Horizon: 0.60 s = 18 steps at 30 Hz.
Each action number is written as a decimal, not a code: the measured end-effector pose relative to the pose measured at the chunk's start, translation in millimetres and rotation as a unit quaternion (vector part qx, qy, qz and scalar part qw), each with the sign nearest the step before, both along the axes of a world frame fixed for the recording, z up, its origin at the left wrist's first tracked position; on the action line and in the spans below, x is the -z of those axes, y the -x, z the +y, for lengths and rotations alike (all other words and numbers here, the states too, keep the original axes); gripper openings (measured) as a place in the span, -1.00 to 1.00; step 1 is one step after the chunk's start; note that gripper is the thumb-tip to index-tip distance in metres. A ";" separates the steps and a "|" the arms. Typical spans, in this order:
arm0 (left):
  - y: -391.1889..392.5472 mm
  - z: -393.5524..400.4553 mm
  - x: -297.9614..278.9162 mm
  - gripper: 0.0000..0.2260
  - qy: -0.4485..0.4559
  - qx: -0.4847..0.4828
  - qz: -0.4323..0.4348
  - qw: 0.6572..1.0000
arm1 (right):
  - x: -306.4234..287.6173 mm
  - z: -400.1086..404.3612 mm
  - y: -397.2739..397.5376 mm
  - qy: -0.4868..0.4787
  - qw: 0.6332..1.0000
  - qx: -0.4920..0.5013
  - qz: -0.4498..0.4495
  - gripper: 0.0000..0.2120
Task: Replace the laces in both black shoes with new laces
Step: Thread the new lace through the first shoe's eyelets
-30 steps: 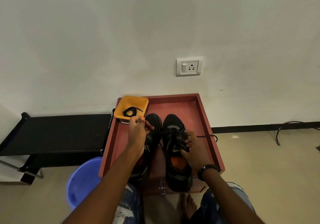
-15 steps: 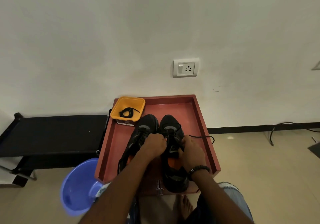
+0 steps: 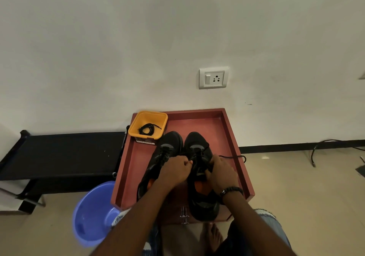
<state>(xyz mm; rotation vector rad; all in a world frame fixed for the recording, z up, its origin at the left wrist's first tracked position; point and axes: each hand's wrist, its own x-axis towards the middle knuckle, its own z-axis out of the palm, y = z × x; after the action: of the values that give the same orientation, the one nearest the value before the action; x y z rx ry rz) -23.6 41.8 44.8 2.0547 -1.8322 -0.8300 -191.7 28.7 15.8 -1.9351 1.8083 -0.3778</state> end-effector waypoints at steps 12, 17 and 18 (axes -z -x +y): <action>12.9 -7.0 23.3 -0.51 -0.057 -0.072 0.151 0.984 | -56.9 -53.4 -32.0 0.070 0.963 -0.220 0.140 -0.71; 18.3 -5.6 36.2 -0.41 -0.016 -0.112 0.221 0.969 | -54.7 -66.1 -36.9 0.082 0.944 -0.230 0.222 -0.77; 18.4 -4.3 38.7 -0.41 -0.007 -0.119 0.231 0.966 | -53.8 -66.9 -38.6 0.079 0.943 -0.238 0.219 -0.78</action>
<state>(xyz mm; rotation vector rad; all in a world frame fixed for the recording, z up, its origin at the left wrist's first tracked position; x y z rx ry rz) -42.1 37.5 6.1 1.8397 -1.3061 -1.1364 -153.1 -38.2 69.5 -2.6430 1.4998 0.0849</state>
